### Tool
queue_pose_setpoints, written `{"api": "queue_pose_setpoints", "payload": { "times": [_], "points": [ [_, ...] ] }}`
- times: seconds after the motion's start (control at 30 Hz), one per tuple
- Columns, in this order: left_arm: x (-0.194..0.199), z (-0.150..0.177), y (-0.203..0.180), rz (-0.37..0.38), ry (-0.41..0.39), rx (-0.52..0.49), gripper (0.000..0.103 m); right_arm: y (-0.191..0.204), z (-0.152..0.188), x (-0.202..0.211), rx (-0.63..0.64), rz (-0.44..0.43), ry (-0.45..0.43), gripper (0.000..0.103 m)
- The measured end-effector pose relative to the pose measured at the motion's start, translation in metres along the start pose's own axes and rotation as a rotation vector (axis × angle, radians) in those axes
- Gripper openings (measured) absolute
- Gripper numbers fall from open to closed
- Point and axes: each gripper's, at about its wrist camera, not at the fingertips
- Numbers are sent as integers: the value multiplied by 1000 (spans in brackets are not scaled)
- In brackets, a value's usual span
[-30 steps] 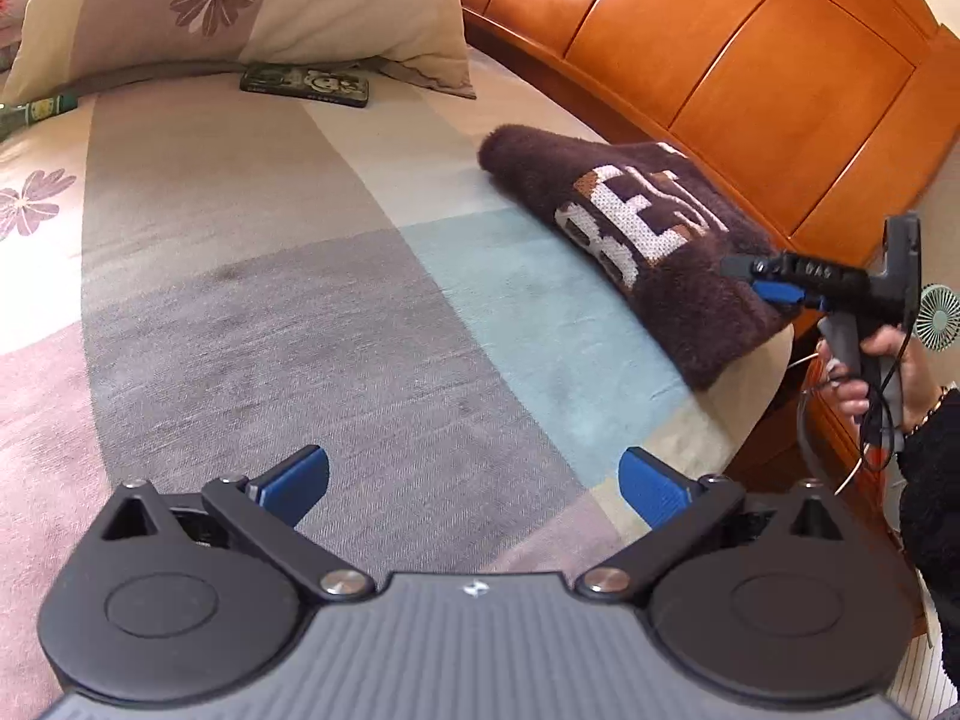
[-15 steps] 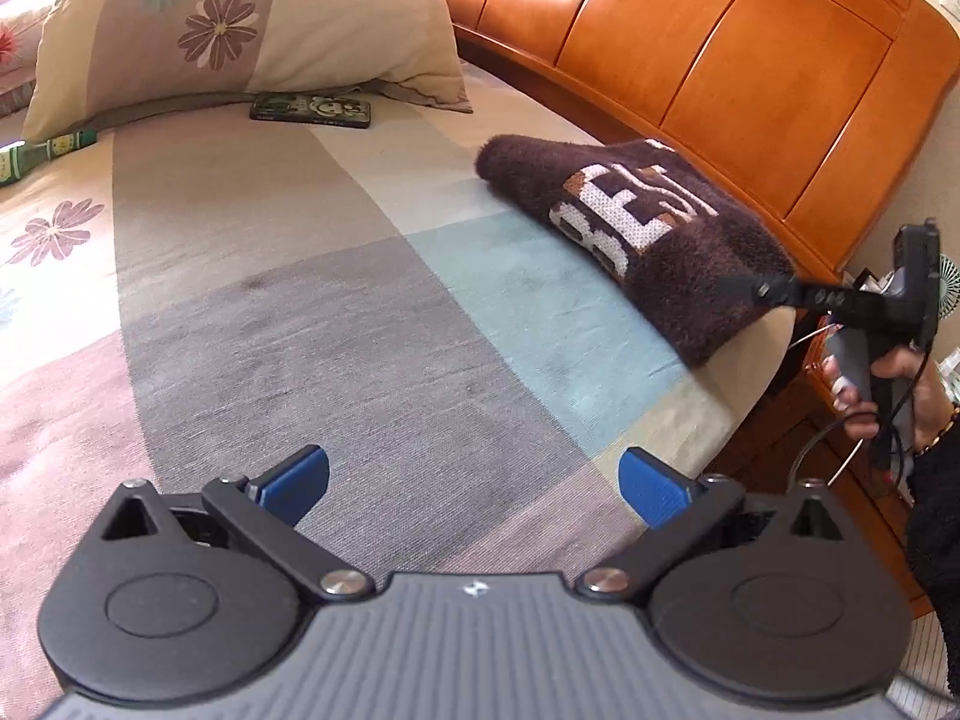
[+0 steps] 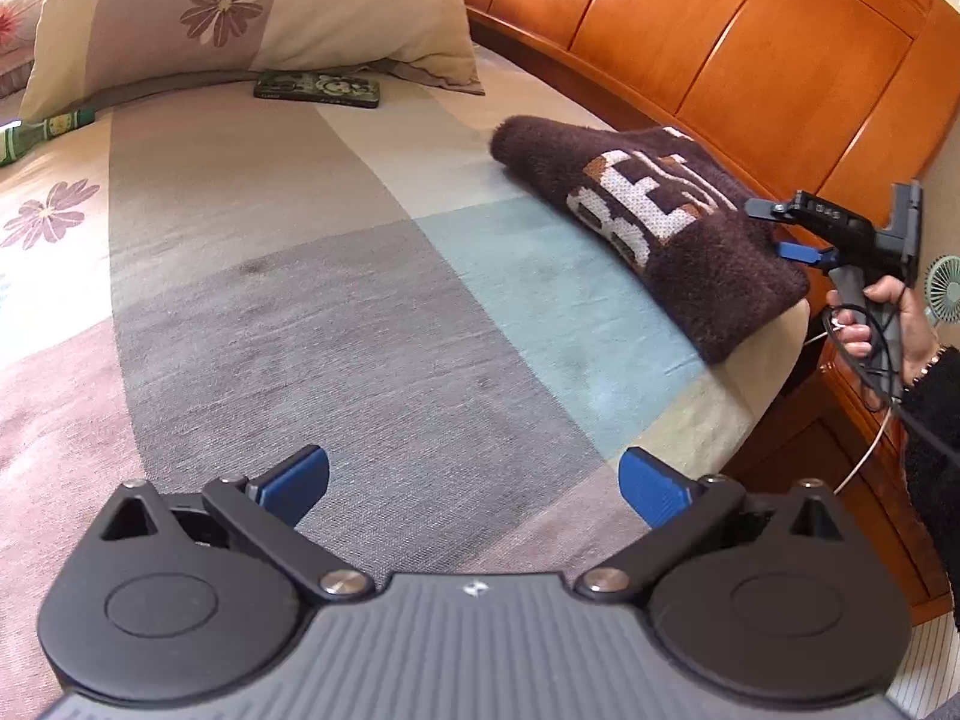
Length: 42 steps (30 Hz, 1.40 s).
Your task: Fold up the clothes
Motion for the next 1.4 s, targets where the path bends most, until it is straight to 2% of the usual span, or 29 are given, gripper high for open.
{"api": "queue_pose_setpoints", "payload": {
  "times": [0.23, 0.4, 0.57, 0.7, 0.83, 0.97, 1.07, 1.17, 1.27, 1.33, 1.4],
  "points": [
    [-11, -1, -14, 3, 11, -53, 102, 35, -13, 5, 92, -16, -46, 103],
    [-6, 4, -24, 36, -29, -134, 102, 35, -11, -24, 105, 40, 42, 103],
    [-6, 5, -37, 51, -56, -202, 102, 52, -7, -10, 108, 62, 47, 103],
    [-8, 6, -42, 75, -39, -178, 102, 74, -2, 6, 125, 24, 59, 103],
    [-6, 7, -41, 17, -40, -171, 102, 95, 11, 20, 117, -57, 89, 103],
    [7, 6, -31, -8, -79, -147, 102, 105, 37, 23, 74, -156, 156, 103],
    [16, 6, -23, -22, -110, -127, 102, 106, 57, 23, 79, -154, 182, 103],
    [22, 7, -21, -55, -145, -141, 102, 102, 54, 30, 16, -143, 183, 103],
    [23, 9, -24, -65, -160, -158, 102, 102, 46, 42, -79, -224, 132, 103],
    [24, 10, -25, -60, -163, -157, 102, 108, 51, 38, -82, -246, 151, 103],
    [27, 11, -25, -52, -165, -161, 102, 111, 62, 32, -51, -214, 186, 103]
  ]
}}
Point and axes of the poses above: each gripper's, at about its wrist camera, not at the fingertips, and x roughly against the way its jaws point, y to its left, z to its underside, and after that the axes turned 5 degrees about -y, right-handed
